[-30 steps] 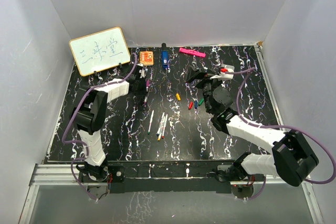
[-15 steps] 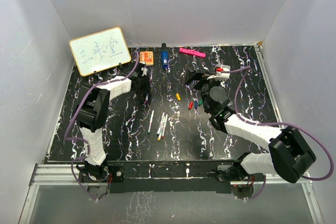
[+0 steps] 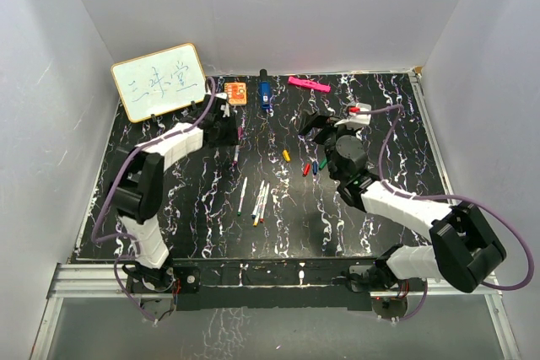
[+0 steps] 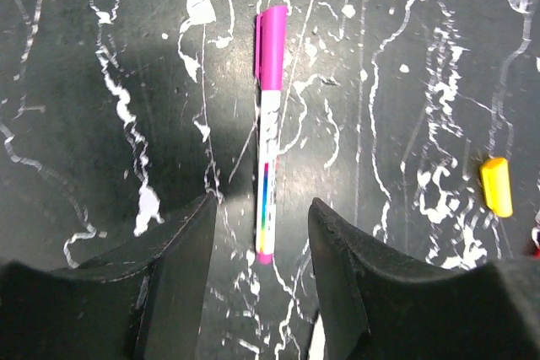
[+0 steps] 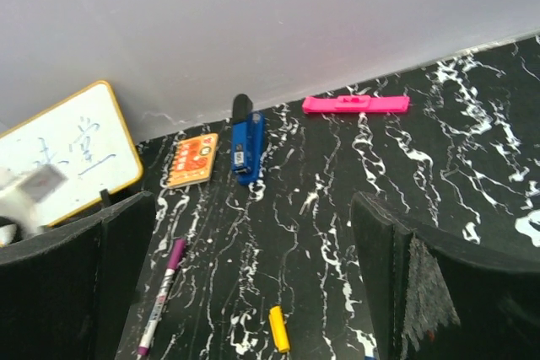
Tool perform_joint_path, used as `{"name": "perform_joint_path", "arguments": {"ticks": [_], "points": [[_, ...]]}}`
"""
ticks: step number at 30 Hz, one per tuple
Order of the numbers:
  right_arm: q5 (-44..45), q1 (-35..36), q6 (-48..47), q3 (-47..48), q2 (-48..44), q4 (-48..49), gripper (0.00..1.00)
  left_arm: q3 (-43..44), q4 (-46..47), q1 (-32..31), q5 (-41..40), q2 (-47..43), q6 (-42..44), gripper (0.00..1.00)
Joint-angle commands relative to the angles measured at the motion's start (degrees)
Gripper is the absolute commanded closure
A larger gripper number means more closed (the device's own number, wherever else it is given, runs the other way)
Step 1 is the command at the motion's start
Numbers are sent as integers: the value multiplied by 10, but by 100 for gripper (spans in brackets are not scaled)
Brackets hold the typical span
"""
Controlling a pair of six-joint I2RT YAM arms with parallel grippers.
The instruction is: Insert the pens into the pen caps
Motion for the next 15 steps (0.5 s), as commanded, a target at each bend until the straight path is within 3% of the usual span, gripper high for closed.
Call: {"name": "perform_joint_path", "arguments": {"ticks": [1,5,9,15], "points": [[-13,-33,47,38,12,-47,3,-52,-23,-2,11,-107,16,54],[-51,-64,72,50,28,-83,14,-105,-47,-26,30,-162,33,56],[-62,-74,73,59,40,-106,40,-119,-110,-81,10,-184,43,57],[-24,-76,93,76,54,-172,65,-115,-165,-145,-13,-179,24,57]]}}
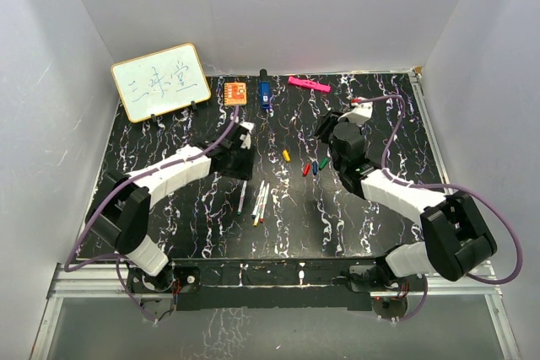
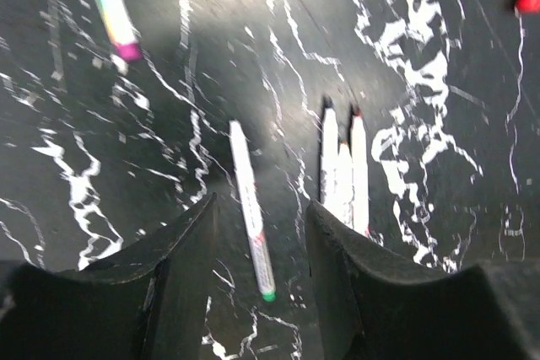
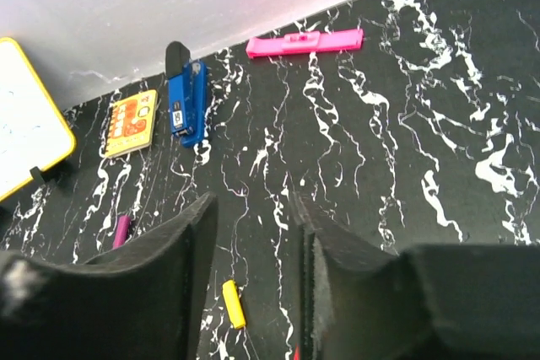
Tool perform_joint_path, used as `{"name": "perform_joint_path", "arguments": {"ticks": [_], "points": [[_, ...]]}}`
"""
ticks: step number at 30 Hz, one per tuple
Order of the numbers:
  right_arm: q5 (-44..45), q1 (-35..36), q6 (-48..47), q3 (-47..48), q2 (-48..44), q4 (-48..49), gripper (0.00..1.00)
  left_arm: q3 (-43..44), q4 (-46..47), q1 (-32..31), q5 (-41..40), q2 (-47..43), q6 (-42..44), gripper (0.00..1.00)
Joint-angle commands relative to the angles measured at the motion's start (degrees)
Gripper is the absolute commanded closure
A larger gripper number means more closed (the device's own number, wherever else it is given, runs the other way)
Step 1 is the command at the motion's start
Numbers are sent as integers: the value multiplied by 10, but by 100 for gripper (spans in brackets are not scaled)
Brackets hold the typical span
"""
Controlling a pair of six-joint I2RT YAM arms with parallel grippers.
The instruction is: Insert the pens into the pen caps
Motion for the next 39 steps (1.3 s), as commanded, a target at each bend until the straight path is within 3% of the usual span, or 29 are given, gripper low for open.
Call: {"name": "perform_joint_path", "arguments": {"ticks": [1,3,5,10,39], "points": [[28,-2,25,34,7,-44,68,-5,-60,-26,-18,-15,-11,57],[33,-3,32,32,7,-57,75,-11,-58,-28,-18,-16,-19,57],[33,-4,35,30,7,-68,76,-13,-64,-31,-17,-14,-23,57],[45,-6,44,23,6,-83,69,-10,-87,-47,-32,-5,-25,57],[27,-25,85,11,29,-97,69,32,-127,-62,-6,104,-4,59]]}}
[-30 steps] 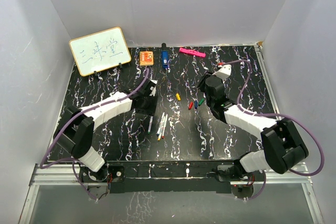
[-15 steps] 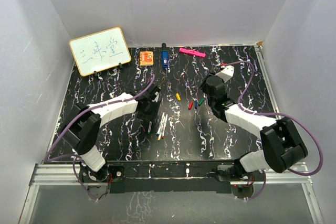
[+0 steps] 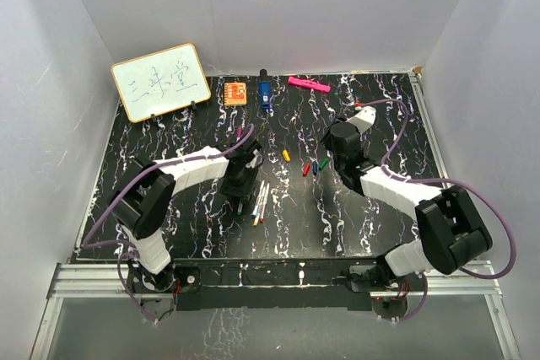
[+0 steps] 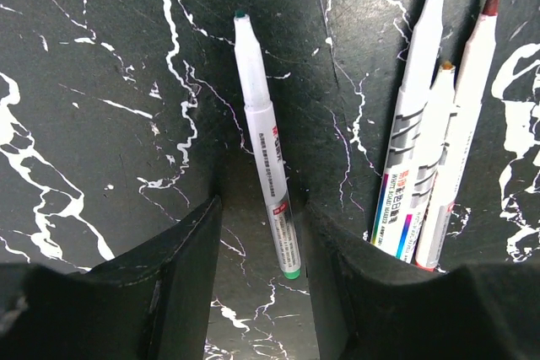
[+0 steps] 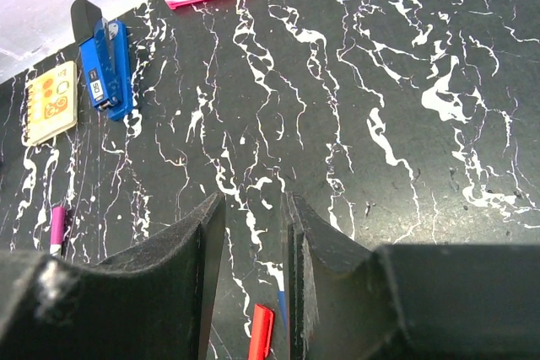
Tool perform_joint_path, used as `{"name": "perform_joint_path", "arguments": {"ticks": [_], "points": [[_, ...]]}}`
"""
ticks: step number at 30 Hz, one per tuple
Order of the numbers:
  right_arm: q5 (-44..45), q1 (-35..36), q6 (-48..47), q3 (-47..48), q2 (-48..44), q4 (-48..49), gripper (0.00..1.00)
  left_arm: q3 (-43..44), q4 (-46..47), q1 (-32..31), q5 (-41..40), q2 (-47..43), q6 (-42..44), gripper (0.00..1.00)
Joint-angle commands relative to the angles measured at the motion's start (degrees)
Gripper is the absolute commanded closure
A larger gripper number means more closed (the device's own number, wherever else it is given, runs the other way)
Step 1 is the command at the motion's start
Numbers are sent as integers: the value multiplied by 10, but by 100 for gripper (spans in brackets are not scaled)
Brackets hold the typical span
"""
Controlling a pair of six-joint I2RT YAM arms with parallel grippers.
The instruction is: Insert the pens into the pen caps
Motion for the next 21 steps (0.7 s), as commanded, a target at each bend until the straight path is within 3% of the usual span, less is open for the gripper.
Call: {"name": "perform_joint_path", "arguments": {"ticks": [1,12,21], "points": [[-1,-4,9,4,4,15,69,25,-11,-2,16,20,9,59],[-15,-5,11,6,17,27,70,56,-14,-2,13,81,22,65],[-6,-6,13,4,18,25,70,22,5,-5,25,108,18,95]]}}
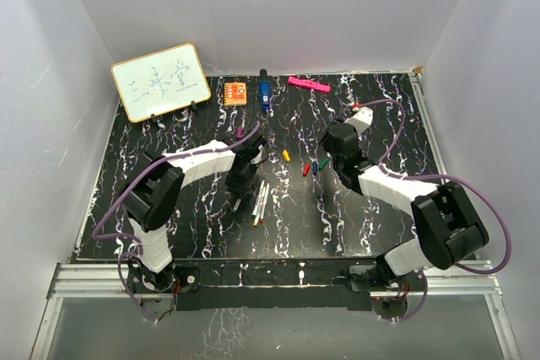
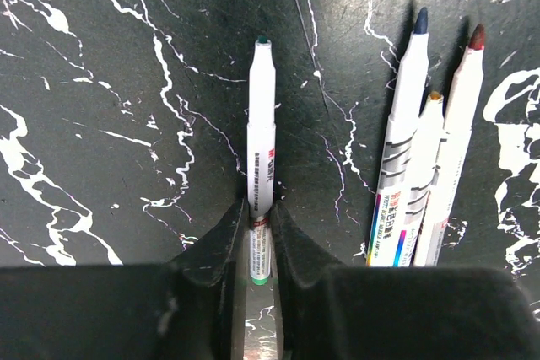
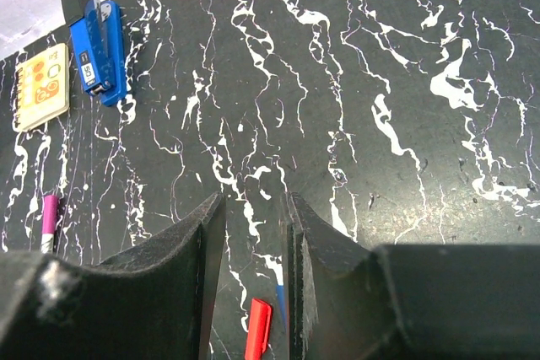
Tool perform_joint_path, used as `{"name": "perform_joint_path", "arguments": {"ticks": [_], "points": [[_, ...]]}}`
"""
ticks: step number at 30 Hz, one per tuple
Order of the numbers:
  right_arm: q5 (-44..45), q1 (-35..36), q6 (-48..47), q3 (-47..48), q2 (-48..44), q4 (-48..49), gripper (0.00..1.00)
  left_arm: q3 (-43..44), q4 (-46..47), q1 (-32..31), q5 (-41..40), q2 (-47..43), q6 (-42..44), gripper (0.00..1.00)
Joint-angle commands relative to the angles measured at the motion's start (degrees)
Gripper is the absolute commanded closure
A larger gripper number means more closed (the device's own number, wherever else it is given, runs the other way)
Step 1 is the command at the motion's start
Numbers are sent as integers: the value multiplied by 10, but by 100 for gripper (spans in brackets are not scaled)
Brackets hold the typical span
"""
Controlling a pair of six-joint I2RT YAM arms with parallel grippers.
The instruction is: Insert the pens into the pen caps
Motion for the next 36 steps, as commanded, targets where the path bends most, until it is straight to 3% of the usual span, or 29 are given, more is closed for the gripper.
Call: {"name": "perform_joint_path", "arguments": {"ticks": [1,13,25,32,36], "points": [[11,-5,7,5,-2,22,70,-43,43,-6,22,53,-4,97],[25,-5,53,22,19,-87,71,-57,46,-8,30,20,21,100],[36,-4,104,64,65,-197,77,7,-8,-8,57,-82,46,100],[10,1,101,85,96,-204,62,19,-24,-8,59,-139,45,100],[3,5,100,90,105,-208,60,15,-12,-8,55,-166,44,100]]}}
